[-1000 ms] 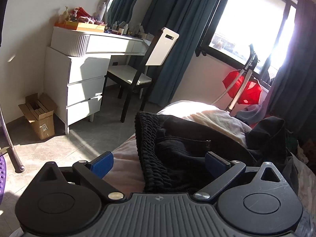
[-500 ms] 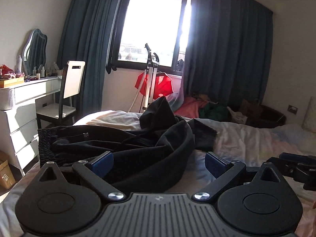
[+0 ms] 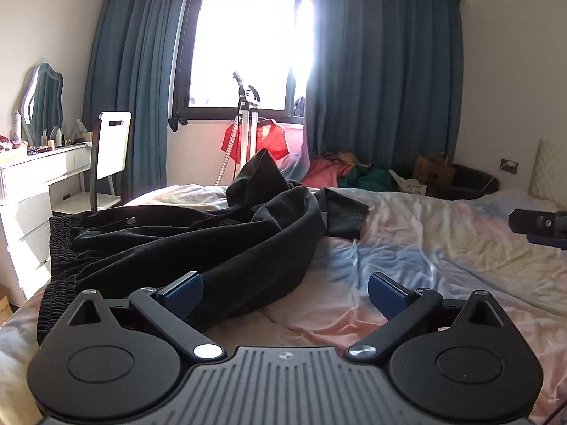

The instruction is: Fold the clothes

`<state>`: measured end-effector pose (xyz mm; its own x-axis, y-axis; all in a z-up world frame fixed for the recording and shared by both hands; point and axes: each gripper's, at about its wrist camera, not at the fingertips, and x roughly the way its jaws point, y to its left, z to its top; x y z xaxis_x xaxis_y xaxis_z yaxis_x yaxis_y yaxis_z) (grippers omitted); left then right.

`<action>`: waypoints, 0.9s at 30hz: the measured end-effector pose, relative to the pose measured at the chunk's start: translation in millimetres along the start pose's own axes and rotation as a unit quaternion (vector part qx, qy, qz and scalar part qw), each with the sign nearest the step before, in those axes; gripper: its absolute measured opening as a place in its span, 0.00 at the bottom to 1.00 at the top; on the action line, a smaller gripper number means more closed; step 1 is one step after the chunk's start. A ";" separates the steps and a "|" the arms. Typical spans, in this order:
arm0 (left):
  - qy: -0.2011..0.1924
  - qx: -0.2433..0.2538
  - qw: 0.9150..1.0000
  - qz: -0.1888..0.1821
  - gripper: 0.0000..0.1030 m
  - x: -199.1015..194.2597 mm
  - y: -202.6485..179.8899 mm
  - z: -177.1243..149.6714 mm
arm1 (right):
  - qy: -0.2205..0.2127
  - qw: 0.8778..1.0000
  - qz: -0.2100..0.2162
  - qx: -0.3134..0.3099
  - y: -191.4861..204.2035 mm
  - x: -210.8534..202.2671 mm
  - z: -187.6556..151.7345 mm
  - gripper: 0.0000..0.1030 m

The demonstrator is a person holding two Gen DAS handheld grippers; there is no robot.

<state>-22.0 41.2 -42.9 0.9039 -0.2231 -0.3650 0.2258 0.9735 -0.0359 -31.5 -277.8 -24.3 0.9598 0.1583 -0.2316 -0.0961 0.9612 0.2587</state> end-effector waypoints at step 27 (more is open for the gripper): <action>0.088 0.320 0.936 0.115 0.69 460.6 -157.9 39.5 | 0.059 0.983 -0.120 0.124 -104.8 112.2 -41.1 0.78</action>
<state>373.0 -217.2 -168.6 0.8944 0.0542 -0.4439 0.2551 0.7534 0.6060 75.4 -351.6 -115.9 0.9080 -0.0276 -0.4180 0.2117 0.8912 0.4011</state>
